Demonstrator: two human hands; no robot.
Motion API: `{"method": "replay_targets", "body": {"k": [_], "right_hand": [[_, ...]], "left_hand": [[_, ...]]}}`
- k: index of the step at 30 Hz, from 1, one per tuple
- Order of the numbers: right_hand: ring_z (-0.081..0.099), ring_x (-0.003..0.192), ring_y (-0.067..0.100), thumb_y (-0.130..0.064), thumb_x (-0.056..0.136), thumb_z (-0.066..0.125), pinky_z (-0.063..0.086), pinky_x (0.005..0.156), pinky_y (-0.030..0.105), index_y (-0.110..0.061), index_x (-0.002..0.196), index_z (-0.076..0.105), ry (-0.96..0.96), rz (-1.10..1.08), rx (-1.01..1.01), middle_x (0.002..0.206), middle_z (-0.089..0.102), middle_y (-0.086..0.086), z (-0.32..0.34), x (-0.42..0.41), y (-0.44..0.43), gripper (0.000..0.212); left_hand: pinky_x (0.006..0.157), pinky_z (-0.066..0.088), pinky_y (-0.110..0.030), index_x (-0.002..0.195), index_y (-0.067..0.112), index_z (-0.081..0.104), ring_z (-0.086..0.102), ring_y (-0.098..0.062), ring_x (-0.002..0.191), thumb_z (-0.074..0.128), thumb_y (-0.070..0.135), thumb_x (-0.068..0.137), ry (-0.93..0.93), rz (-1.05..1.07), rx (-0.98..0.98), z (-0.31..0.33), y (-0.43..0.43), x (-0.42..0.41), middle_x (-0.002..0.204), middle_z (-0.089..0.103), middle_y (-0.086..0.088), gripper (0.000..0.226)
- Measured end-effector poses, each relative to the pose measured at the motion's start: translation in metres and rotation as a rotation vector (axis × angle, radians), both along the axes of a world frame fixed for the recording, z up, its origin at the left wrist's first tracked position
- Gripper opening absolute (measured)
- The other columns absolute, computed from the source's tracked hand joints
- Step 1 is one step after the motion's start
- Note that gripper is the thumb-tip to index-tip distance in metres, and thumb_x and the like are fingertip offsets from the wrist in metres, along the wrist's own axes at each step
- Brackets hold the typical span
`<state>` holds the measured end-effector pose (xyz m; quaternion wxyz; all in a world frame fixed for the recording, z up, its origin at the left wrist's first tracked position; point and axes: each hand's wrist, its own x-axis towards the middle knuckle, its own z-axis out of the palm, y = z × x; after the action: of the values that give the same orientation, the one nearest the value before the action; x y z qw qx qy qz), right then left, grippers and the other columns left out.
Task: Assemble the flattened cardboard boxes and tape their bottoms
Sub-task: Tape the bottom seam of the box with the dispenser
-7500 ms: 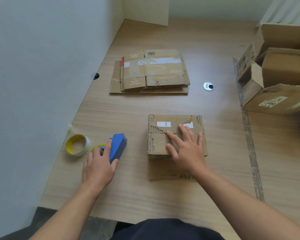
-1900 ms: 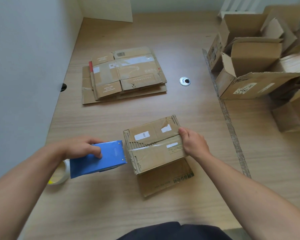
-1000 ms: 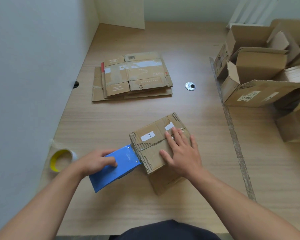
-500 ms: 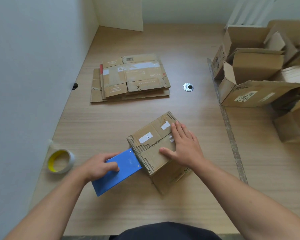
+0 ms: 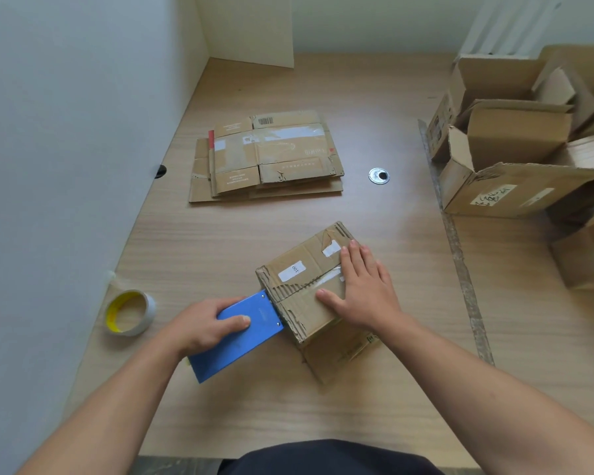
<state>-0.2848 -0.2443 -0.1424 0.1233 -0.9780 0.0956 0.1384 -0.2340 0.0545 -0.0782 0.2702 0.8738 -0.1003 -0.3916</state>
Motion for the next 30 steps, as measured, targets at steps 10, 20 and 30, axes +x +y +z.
{"method": "replay_targets", "body": {"k": [10, 20, 30], "right_hand": [[-0.027, 0.149, 0.019, -0.088, 0.078, 0.016, -0.012, 0.119, 0.042, -0.029, 0.156, -0.016, 0.001, 0.005, -0.001, 0.162, -0.028, 0.001, -0.002, 0.002, 0.003, 0.103], [-0.032, 0.147, 0.028, -0.080, 0.090, 0.014, -0.016, 0.118, 0.048, -0.055, 0.150, -0.013, 0.057, 0.037, -0.025, 0.160, -0.032, 0.010, 0.002, 0.000, 0.009, 0.071], [-0.030, 0.148, 0.031, -0.079, 0.091, 0.017, -0.015, 0.119, 0.050, -0.053, 0.152, -0.010, 0.057, 0.021, -0.015, 0.161, -0.029, 0.011, 0.007, -0.003, 0.011, 0.071]], "left_hand": [[0.073, 0.049, -0.028, 0.086, 0.065, 0.059, 0.063, -0.001, 0.085, 0.050, 0.060, 0.073, -0.092, 0.024, 0.110, 0.004, -0.013, -0.006, 0.092, 0.068, 0.023, 0.016], [0.079, 0.052, -0.032, 0.095, 0.040, 0.066, 0.062, -0.011, 0.085, 0.055, 0.056, 0.082, -0.151, 0.029, 0.354, 0.009, -0.037, 0.004, 0.091, 0.067, 0.013, 0.024], [0.076, 0.049, -0.033, 0.103, 0.036, 0.059, 0.063, -0.024, 0.096, 0.048, 0.051, 0.086, -0.334, -0.049, 0.476, -0.008, -0.051, -0.027, 0.104, 0.069, 0.005, 0.025]]}}
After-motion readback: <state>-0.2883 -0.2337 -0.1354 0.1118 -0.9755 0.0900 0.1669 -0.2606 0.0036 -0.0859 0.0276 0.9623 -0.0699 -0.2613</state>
